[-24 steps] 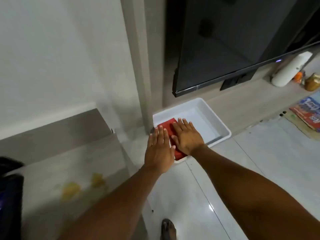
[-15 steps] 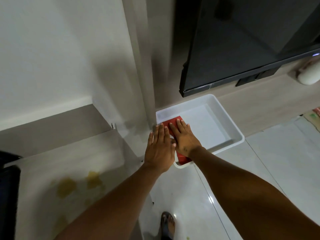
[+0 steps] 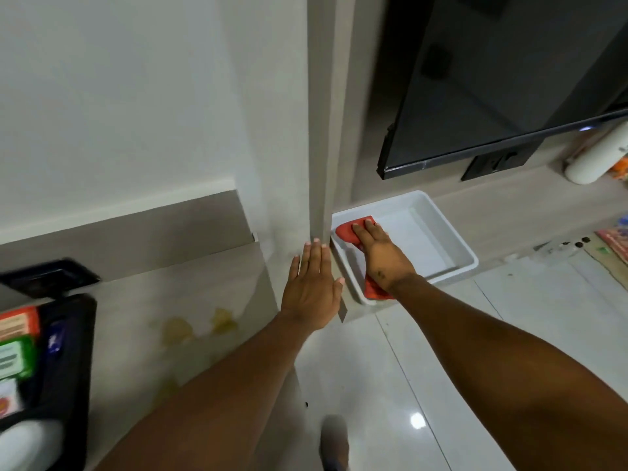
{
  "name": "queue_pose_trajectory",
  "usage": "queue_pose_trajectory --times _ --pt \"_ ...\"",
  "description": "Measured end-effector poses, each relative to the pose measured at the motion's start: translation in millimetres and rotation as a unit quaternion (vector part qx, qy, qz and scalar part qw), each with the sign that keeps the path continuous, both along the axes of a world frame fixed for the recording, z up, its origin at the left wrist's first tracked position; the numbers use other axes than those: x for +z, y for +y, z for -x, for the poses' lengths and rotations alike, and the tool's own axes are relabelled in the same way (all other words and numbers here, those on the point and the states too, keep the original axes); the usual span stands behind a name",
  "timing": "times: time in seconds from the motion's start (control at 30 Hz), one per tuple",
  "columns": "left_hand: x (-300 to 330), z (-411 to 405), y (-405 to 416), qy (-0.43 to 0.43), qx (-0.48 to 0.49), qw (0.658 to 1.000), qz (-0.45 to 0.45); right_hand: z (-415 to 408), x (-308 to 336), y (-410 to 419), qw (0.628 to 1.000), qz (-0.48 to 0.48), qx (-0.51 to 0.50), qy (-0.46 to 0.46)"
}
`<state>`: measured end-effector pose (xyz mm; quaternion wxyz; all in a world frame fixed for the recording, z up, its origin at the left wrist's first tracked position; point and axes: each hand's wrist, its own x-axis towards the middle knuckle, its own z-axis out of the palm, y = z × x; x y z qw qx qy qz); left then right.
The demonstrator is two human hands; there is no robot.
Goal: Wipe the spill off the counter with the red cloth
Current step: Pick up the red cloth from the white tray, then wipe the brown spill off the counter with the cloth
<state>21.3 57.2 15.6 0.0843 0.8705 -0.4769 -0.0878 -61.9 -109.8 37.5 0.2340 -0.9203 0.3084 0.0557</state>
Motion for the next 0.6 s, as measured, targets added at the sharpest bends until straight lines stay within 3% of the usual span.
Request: queue_pose_trajectory --times 0.23,0.47,0.6 --pt "34.1 23.5 123.8 -0.037 0.009 0.999 0.011 22.4 47.8 107.6 0.997 0.048 -0.003 -0.057" --pt "8.8 33.8 289.4 -0.005 0.07 0.998 -0.007 46.1 7.6 277.2 0.964 -0.078 -0.122 -0.224" --pt "-23.3 28.8 383.7 0.017 0.097 0.995 -0.028 67.9 -36.6 346.0 0.953 -0.131 -0.197 -0.191"
